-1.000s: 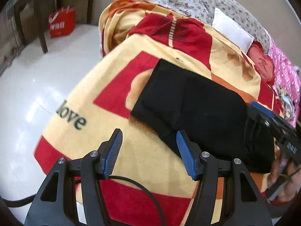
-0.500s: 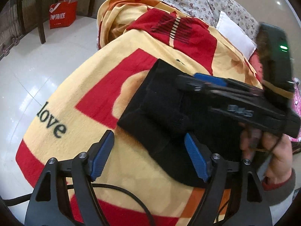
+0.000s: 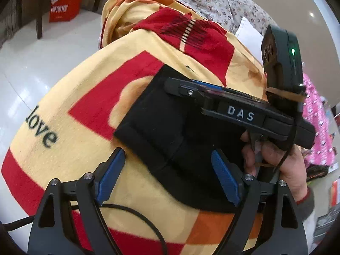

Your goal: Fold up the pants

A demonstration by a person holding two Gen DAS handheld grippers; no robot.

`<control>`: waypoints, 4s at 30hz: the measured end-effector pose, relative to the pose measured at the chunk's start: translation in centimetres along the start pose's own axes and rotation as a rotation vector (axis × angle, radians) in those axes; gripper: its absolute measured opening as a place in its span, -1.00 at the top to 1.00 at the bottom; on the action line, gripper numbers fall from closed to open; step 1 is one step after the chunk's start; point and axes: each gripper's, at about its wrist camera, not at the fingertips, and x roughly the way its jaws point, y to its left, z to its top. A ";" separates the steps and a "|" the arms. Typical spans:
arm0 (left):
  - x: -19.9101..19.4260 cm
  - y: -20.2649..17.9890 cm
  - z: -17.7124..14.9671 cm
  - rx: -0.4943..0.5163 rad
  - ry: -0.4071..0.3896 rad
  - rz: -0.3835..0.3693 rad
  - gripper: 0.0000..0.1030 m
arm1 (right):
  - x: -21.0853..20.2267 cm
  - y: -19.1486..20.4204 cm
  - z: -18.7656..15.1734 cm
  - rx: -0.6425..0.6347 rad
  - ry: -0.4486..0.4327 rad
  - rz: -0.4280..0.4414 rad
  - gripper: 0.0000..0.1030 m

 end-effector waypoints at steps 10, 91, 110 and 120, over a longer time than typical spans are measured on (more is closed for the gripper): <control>-3.2 -3.6 0.5 0.127 -0.135 -0.115 0.58 | -8.2 -0.2 -1.7 0.090 -0.247 0.073 0.69; 5.5 -19.7 -4.6 0.613 -0.016 0.004 -0.41 | -26.1 -1.5 -23.0 0.385 -0.256 -0.471 0.34; 4.2 -18.8 -5.4 0.598 -0.011 0.007 -0.41 | -26.8 0.6 -25.7 0.370 -0.257 -0.516 0.30; 4.3 -17.9 -5.8 0.589 -0.021 0.011 -0.44 | -25.3 -2.6 -25.2 0.426 -0.202 -0.565 0.27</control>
